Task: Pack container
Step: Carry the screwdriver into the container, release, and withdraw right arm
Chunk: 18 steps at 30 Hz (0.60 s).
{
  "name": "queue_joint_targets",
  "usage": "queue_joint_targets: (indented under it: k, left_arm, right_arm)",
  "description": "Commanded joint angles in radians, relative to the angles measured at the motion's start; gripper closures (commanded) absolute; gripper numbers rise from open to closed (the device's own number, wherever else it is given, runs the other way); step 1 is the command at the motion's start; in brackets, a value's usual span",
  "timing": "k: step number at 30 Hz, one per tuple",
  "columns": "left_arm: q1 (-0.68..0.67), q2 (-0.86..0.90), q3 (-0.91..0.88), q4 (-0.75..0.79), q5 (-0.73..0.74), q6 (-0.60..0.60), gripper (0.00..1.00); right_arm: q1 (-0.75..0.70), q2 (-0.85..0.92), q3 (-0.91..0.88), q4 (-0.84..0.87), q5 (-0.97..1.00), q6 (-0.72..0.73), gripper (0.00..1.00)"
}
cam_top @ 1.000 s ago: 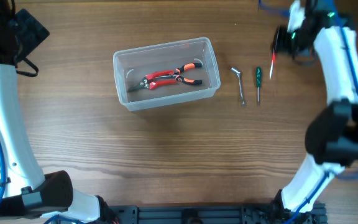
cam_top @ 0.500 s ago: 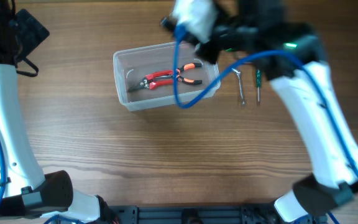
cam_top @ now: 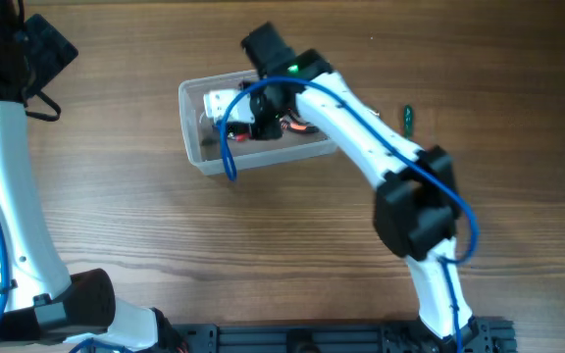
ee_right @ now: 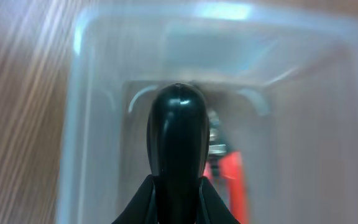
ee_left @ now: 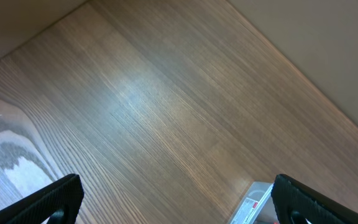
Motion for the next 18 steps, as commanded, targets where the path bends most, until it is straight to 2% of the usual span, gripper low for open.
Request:
queue_joint_targets:
  k: [1, 8, 9, 11, 15, 18]
  left_arm:
    - [0.004, 0.006, 0.011, -0.001, -0.008, 0.019, 0.0]
    - [0.004, 0.006, 0.011, -0.001, -0.008, 0.019, 0.0]
    - [0.004, 0.006, 0.011, -0.001, -0.008, 0.019, 0.0]
    - [0.004, 0.006, 0.011, -0.001, -0.008, 0.019, 0.0]
    - [0.004, 0.006, 0.011, -0.001, -0.008, 0.019, 0.0]
    - [0.004, 0.006, 0.011, -0.001, -0.008, 0.019, 0.0]
  right_arm:
    - [0.039, 0.053, -0.002, 0.001, 0.003, -0.006, 0.96]
    - [0.061, 0.079, -0.002, 0.011, 0.003, 0.023, 0.96]
    - [0.061, 0.079, -0.002, 0.013, 0.01, 0.059, 0.66]
    - [0.061, 0.078, -0.001, 0.033, 0.047, 0.146, 0.54]
    - [0.059, 0.04, 0.013, 0.061, 0.219, 0.333, 0.51]
    - [0.048, -0.027, 0.033, 0.076, 0.326, 0.408, 0.51]
